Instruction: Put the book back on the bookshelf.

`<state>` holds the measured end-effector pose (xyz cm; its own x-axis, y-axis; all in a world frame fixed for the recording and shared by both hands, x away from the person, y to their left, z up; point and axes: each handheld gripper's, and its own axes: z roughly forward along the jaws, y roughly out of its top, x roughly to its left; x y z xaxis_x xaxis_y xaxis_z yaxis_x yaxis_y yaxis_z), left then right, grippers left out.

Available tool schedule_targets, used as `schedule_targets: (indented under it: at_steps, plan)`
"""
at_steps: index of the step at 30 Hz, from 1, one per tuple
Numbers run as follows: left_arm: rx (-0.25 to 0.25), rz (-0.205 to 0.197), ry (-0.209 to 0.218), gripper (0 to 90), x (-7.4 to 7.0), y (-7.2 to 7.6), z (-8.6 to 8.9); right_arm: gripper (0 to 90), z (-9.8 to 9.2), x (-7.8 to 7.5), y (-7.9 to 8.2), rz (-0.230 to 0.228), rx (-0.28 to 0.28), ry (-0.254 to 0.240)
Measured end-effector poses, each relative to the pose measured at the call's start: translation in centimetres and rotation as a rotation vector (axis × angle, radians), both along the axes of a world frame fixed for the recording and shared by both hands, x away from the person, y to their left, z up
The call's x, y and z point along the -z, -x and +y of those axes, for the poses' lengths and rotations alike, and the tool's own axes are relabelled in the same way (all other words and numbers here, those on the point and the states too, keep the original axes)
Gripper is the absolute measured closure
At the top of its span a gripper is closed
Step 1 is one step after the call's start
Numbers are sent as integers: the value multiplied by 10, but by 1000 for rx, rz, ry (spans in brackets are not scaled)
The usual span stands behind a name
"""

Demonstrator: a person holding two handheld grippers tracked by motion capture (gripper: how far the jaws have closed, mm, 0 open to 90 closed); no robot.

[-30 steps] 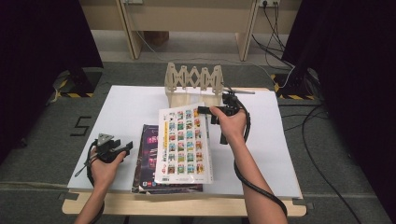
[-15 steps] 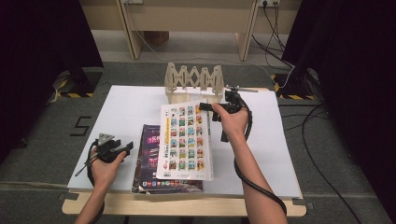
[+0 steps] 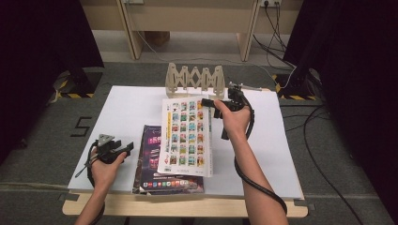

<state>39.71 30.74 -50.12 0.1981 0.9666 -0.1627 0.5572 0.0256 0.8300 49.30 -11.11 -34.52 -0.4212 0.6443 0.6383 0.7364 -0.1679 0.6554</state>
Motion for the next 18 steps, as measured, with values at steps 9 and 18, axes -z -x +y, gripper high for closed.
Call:
schedule_targets:
  at_steps: [9, 18]
  plan:
    - [-1, 4, 1, 401, 0, 0, 0, 743, -8, -6, -1, -19, 28, -17]
    - [3, -3, -8, 405, 0, 0, -1, 743, -8, -10, -1, -55, 29, -5]
